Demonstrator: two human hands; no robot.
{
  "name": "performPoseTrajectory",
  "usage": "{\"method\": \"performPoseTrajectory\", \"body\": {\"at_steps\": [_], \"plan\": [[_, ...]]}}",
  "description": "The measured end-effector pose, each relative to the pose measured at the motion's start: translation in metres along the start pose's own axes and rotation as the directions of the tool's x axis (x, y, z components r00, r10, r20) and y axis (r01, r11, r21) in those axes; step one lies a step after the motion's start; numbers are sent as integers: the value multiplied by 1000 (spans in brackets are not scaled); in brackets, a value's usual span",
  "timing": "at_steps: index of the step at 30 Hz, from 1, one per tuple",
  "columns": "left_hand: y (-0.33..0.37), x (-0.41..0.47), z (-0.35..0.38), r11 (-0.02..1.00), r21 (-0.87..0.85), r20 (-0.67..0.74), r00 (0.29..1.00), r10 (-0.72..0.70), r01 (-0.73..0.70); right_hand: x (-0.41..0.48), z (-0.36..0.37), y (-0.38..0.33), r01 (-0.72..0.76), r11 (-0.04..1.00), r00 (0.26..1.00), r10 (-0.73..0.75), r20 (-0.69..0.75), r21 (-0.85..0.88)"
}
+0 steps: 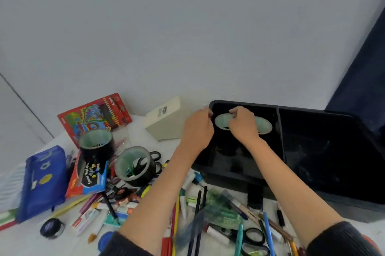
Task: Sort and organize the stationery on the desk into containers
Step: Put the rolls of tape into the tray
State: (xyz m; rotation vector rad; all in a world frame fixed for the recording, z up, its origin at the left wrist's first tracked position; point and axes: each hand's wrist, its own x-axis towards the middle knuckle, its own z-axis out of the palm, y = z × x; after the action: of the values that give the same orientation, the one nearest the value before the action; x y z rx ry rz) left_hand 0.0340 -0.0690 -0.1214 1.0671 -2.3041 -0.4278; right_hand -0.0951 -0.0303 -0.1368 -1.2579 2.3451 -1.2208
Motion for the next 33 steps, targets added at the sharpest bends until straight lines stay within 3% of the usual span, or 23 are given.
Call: {"method": "performPoseTrajectory", "body": {"at_steps": [4,12,16,19,25,30,33], "plan": [[-26,-37,-44,996,-34,-158,983,-88,84,-21,13,-41,166,974,986,-165,-16,153],[-89,-101,-113,952,-81,-271,913,-306,295,-96,76,-114,363,887,871,-432,234,286],[-120,-120,-136,933,-116,-285,888,-360,341,-126,110,-121,506,830,723,-556,410,236],[-140,-129,-148,939,-89,-287,895,-343,331,-141,135,-121,575,803,618,-550,562,154],[-182,-128,-156,949,-13,-223,924,-309,315,-150,151,-114,602,792,704,-465,537,-103],[-213,-112,-152,928,318,-59,981,-184,193,-150,162,-117,613,746,733,-415,540,-259],[-226,-101,-147,893,433,43,987,-158,124,-149,165,-118,565,780,777,-395,490,-268]]}}
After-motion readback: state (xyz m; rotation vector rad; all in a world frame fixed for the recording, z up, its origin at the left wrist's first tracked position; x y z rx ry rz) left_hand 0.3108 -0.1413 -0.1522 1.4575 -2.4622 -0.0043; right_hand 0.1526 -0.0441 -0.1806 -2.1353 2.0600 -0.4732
